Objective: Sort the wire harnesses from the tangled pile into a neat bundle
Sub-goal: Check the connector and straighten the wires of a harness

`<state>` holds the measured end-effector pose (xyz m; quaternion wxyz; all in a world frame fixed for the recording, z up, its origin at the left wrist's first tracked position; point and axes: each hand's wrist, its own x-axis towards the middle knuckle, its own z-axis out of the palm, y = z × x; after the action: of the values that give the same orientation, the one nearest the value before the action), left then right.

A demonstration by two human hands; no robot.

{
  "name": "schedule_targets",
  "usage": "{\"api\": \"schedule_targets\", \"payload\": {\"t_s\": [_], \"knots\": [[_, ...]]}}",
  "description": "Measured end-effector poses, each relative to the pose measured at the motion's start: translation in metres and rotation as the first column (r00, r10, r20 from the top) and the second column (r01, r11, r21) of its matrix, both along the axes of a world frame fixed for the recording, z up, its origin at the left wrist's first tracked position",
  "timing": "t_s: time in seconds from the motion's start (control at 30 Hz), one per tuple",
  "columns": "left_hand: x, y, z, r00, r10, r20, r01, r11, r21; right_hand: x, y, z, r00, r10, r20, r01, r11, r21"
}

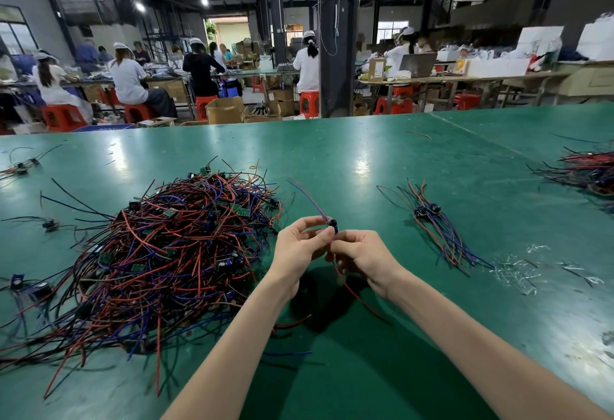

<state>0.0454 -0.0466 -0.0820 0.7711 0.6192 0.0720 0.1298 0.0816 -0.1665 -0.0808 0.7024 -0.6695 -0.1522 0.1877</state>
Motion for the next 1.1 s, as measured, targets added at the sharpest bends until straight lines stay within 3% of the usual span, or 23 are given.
{"api": "schedule_targets", "payload": {"t_s": [0.27,0.47,0.63,0.8,0.97,1.03,1.1], "knots": [[0.003,0.004,-0.002,0.992,0.114,0.057,-0.113,0.994,-0.010,0.002,-0.003,-0.001,0.992,0.059,0.114,-0.057,0.998,-0.019],[0.005,0.006,0.001,0.980,0.181,0.085,-0.170,0.977,-0.125,0.013,-0.007,-0.008,0.968,0.096,0.233,-0.042,0.973,-0.229],[0.005,0.008,0.005,0.972,0.209,0.112,-0.185,0.964,-0.193,0.023,-0.014,-0.009,0.892,0.074,0.447,0.128,0.905,-0.406],[0.003,0.009,0.010,0.968,0.215,0.128,-0.181,0.954,-0.238,0.037,-0.026,-0.015,0.807,0.023,0.591,0.320,0.823,-0.469],[0.002,0.007,0.010,0.967,0.213,0.142,-0.176,0.956,-0.236,0.046,-0.034,-0.014,0.799,-0.002,0.602,0.367,0.794,-0.485],[0.002,0.008,0.010,0.964,0.219,0.150,-0.180,0.955,-0.237,0.046,-0.035,-0.009,0.849,0.078,0.523,0.267,0.790,-0.551],[0.002,0.011,0.011,0.962,0.229,0.150,-0.187,0.950,-0.251,0.044,-0.041,-0.001,0.923,0.203,0.327,0.031,0.808,-0.589]]}}
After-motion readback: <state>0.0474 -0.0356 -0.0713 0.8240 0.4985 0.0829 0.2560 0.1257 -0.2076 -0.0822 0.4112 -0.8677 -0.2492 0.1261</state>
